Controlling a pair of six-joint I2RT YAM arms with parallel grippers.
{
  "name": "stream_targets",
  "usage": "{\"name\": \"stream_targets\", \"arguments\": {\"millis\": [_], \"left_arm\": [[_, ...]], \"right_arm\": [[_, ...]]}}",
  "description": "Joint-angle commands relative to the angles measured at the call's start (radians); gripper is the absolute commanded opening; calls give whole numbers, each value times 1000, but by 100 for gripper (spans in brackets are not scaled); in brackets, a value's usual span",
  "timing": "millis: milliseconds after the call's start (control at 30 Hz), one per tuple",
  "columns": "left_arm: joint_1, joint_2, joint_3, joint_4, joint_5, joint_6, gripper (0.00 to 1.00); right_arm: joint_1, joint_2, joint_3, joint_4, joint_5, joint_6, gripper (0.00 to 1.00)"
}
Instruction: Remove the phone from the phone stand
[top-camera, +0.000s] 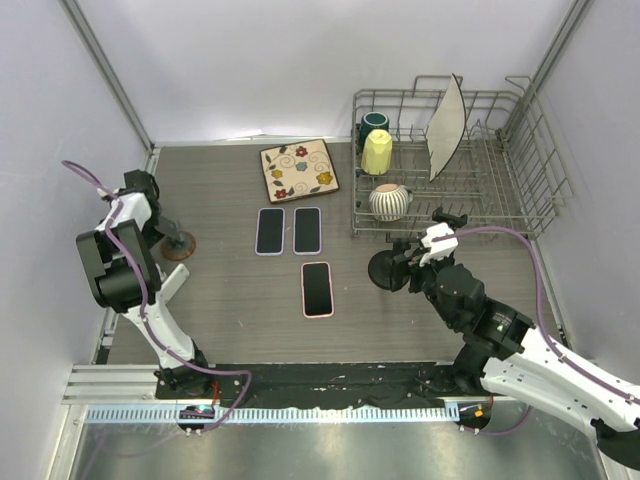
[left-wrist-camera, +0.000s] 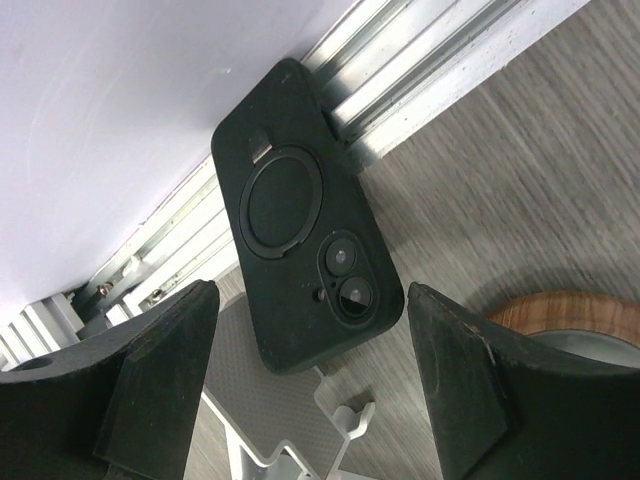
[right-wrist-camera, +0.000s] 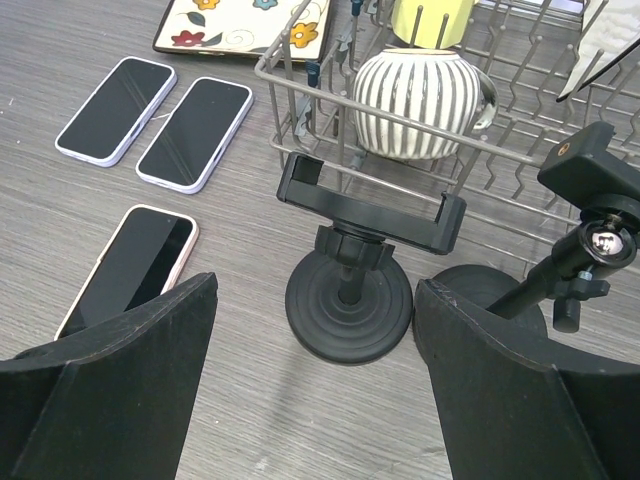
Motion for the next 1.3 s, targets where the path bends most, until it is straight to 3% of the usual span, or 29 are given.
{"name": "stream_targets", "arguments": {"millis": [0,233,733,933,1267], "left_arm": [[-3,58,31,-14,7,22,79],[-7,81,34,-37,31,16,76],[-22,-83,-27,-14,172,-30,74],[-26,-140,-52,8,237,-43,79],[-60,-126,-53,5,220,-40,84]], "right_arm": [[1,10,43,26,-9,-12,86],[1,18,44,32,-12,-17,86],[-1,12,52,29,-18,-22,85],[1,10,52,26,-20,-17,85],[-1,21,55,29,-25,-22,85]]}}
